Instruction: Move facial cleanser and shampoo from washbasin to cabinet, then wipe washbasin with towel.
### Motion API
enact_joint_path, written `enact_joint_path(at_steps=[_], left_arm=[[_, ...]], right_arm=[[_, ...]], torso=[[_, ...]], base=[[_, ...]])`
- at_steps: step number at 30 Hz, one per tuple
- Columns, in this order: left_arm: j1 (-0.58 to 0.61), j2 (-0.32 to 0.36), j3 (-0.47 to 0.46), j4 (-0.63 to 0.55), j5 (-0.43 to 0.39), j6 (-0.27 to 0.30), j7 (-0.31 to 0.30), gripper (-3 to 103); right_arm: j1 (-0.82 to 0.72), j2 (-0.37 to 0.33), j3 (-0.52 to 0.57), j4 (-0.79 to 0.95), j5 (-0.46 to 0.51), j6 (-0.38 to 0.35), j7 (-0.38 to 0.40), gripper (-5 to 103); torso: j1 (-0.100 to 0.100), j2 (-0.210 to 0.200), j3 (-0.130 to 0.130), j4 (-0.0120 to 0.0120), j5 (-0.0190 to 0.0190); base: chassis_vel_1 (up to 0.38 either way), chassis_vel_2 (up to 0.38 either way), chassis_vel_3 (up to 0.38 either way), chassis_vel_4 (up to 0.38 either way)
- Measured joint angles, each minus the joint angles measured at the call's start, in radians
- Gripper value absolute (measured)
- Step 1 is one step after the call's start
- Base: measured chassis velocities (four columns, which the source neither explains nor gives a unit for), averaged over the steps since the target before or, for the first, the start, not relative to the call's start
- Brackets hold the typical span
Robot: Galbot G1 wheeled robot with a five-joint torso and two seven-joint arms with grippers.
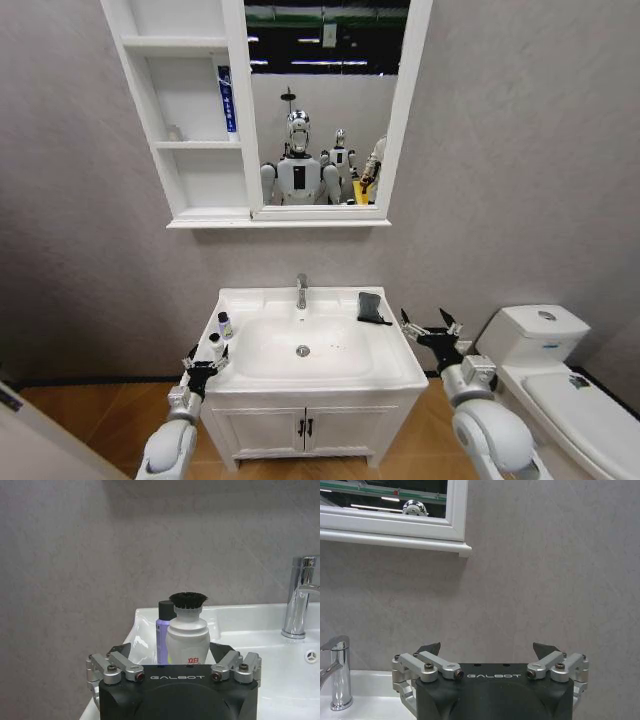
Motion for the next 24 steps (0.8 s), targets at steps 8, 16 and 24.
enact_joint_path(at_steps=[8, 16, 24], left_arm=[[-0.002, 0.0, 0.003, -0.01, -0.004, 0.004, -0.003, 61], [0.007, -0.002, 0.002, -0.043, -0.002, 0.023, -0.005, 41], [0.024, 0.058, 0.02, -0.201, -0.026, 0.152, -0.028, 41]], right_arm=[[-0.01, 0.003, 0.002, 0.003, -0.006, 0.0, 0.002, 100], [-0.01, 0.002, -0.001, 0.002, -0.005, -0.001, 0.004, 100], [-0.014, 0.002, -0.001, 0.001, -0.005, -0.001, 0.005, 100]], torso=[[0.0, 0.0, 0.0, 0.0, 0.0], [0.0, 0.0, 0.0, 0.0, 0.0], [0.0, 0.0, 0.0, 0.0, -0.0001]], base=[[0.0, 0.0, 0.0, 0.0], [0.0, 0.0, 0.0, 0.0], [0.0, 0.0, 0.0, 0.0]])
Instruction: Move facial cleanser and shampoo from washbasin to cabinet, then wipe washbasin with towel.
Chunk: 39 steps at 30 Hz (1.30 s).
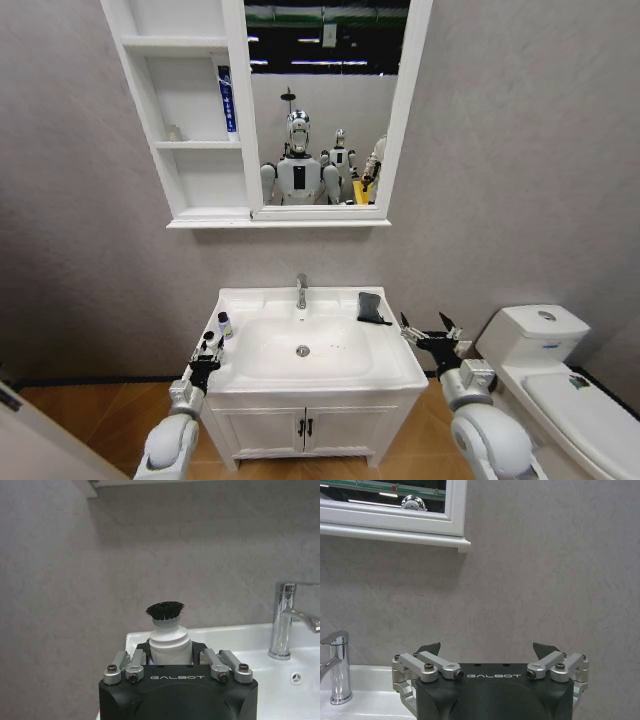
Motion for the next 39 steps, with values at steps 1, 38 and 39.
enact_joint_path(at_steps=[1, 38, 39], left_arm=[[0.0, 0.0, 0.0, 0.0, 0.0, 0.0, 0.0, 41], [-1.261, 0.714, 0.569, 0.138, -0.915, 0.609, -0.315, 41], [-1.261, 0.714, 0.569, 0.138, -0.915, 0.609, -0.315, 41]], right_arm=[[0.0, 0.0, 0.0, 0.0, 0.0, 0.0, 0.0, 100], [-0.067, -0.019, -0.005, 0.058, 0.032, -0.01, 0.009, 100], [-0.067, -0.019, -0.005, 0.058, 0.032, -0.01, 0.009, 100]], torso=[[0.0, 0.0, 0.0, 0.0, 0.0], [0.0, 0.0, 0.0, -0.0003, -0.0002], [0.0, 0.0, 0.0, -0.0003, -0.0002]], base=[[0.0, 0.0, 0.0, 0.0], [0.0, 0.0, 0.0, 0.0], [0.0, 0.0, 0.0, 0.0]])
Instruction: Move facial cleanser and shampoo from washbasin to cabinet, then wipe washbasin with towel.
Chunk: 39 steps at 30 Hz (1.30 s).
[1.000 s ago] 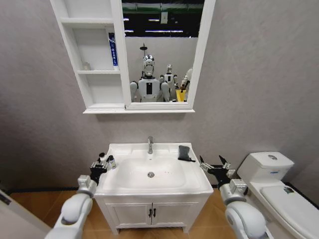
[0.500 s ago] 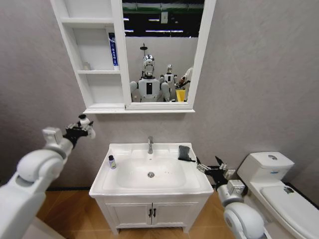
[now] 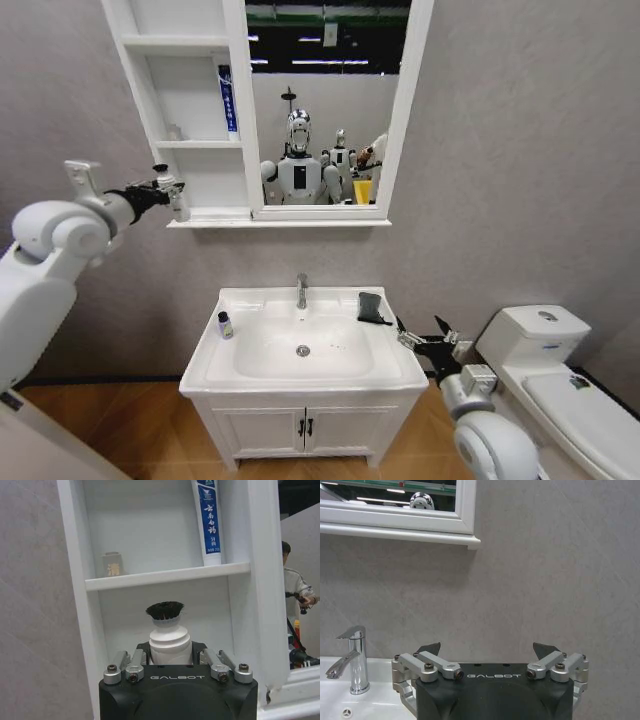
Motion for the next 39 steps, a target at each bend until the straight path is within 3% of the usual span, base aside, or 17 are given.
enact_joint_path(at_steps=[3, 15, 27, 39], left_arm=[[-0.135, -0.065, 0.106, 0.119, 0.009, 0.001, 0.009, 41], [-0.264, -0.209, 0.216, 0.359, 0.093, -0.024, 0.066, 41], [-0.265, -0.322, 0.202, 0.565, 0.23, -0.093, 0.16, 41], [-0.304, -0.345, 0.171, 0.658, 0.302, -0.11, 0.228, 41]], right_arm=[[-0.013, 0.012, -0.002, 0.012, -0.011, 0.002, 0.001, 100], [-0.027, 0.016, 0.002, 0.024, -0.018, 0.012, 0.001, 100], [-0.028, 0.017, 0.01, 0.027, -0.012, 0.014, 0.008, 100], [-0.025, 0.02, 0.006, 0.009, -0.021, 0.017, 0.009, 100]], torso=[[0.0, 0.0, 0.0, 0.0003, 0.0001], [0.0, 0.0, 0.0, 0.0003, 0.0003], [0.0, 0.0, 0.0, 0.0003, 0.0002], [0.0, 0.0, 0.0, 0.0004, 0.0003]], base=[[0.0, 0.0, 0.0, 0.0], [0.0, 0.0, 0.0, 0.0], [0.0, 0.0, 0.0, 0.0], [0.0, 0.0, 0.0, 0.0]])
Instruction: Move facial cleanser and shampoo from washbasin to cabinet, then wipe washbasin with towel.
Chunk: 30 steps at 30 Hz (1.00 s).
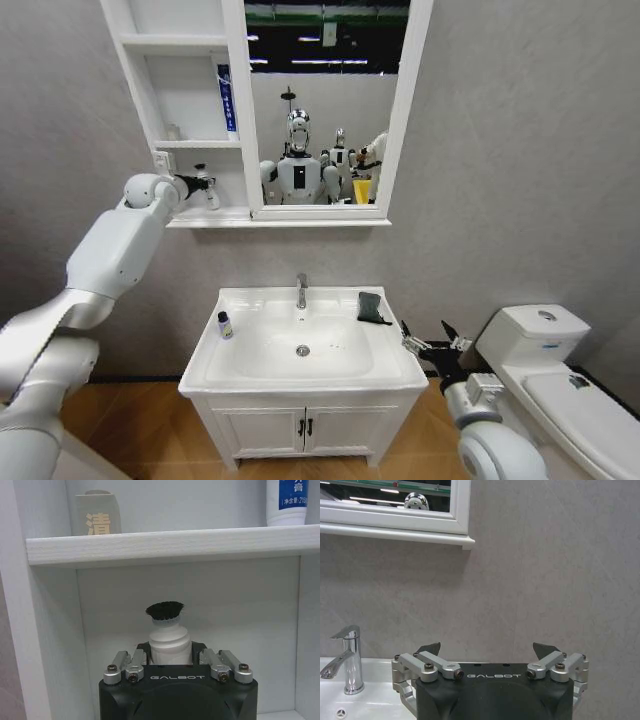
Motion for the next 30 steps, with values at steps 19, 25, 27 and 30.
enact_joint_path(at_steps=[19, 25, 27, 30], left_arm=[[-0.002, 0.005, 0.021, -0.004, 0.043, 0.02, 0.025, 38], [-0.001, 0.002, 0.019, 0.0, 0.043, 0.022, 0.012, 58], [-0.001, 0.004, 0.018, 0.0, 0.043, 0.022, 0.01, 64], [-0.001, 0.013, 0.017, -0.002, 0.042, 0.022, 0.007, 75]], right_arm=[[0.016, -0.015, 0.0, -0.019, 0.011, 0.004, -0.002, 100], [0.016, -0.02, 0.003, -0.022, 0.014, 0.01, -0.002, 100], [0.015, -0.02, 0.003, -0.022, 0.014, 0.01, -0.003, 100], [0.014, -0.019, 0.001, -0.022, 0.013, 0.011, -0.003, 100]], torso=[[0.0, 0.0, 0.0, 0.0, 0.0], [0.0, 0.0, 0.0, -0.0001, 0.0], [0.0, 0.0, 0.0, -0.0002, 0.0], [0.0, 0.0, 0.0, 0.0001, 0.0]], base=[[0.0, 0.0, 0.0, 0.0], [0.0, 0.0, 0.0, 0.0], [0.0, 0.0, 0.0, 0.0], [0.0, 0.0, 0.0, 0.0]])
